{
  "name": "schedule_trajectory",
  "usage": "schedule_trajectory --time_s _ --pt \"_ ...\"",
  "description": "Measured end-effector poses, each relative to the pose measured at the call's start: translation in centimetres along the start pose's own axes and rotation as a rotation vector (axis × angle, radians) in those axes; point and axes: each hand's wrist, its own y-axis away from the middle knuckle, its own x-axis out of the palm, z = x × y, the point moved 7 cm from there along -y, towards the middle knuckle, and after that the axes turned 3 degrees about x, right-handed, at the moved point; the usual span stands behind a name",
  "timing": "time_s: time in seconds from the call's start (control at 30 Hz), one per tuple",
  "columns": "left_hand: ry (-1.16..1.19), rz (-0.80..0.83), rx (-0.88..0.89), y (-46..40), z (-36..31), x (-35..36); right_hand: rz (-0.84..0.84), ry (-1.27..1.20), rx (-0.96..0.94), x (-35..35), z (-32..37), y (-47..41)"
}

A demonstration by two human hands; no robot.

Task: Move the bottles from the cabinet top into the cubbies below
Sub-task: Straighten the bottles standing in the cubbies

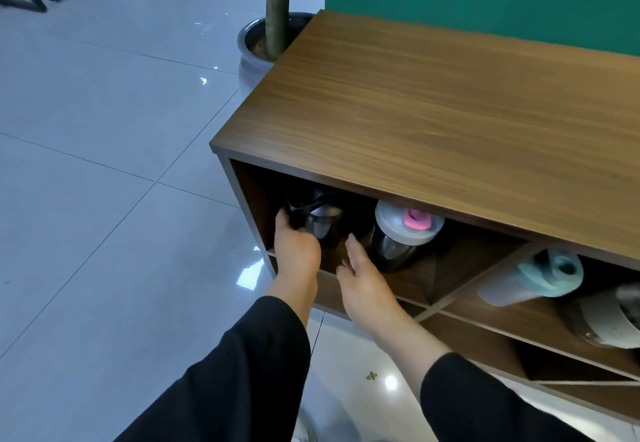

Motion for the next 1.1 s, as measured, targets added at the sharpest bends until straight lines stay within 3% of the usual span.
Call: schedule_trajectory --time_s 0.2,0.57,0.73,1.1 --pt "-0.144 0.150 0.099 -0.5 0.5 0.3 -0.055 0.012 0.026 0.8 1.4 -3.1" --pt "-0.124 0.054 0.128 0.5 0.5 -0.1 -0.084 -0.124 0.040 0.8 1.1 -5.0" --pt "-0.125 0.121 0.126 0.4 0.5 0.4 -0.162 -0.175 0.027 0.9 0.3 -4.6" --pt "-0.053 0.129 0.095 0.1 0.9 0.6 -0.137 -0.107 0.004 1.2 0.6 -4.9"
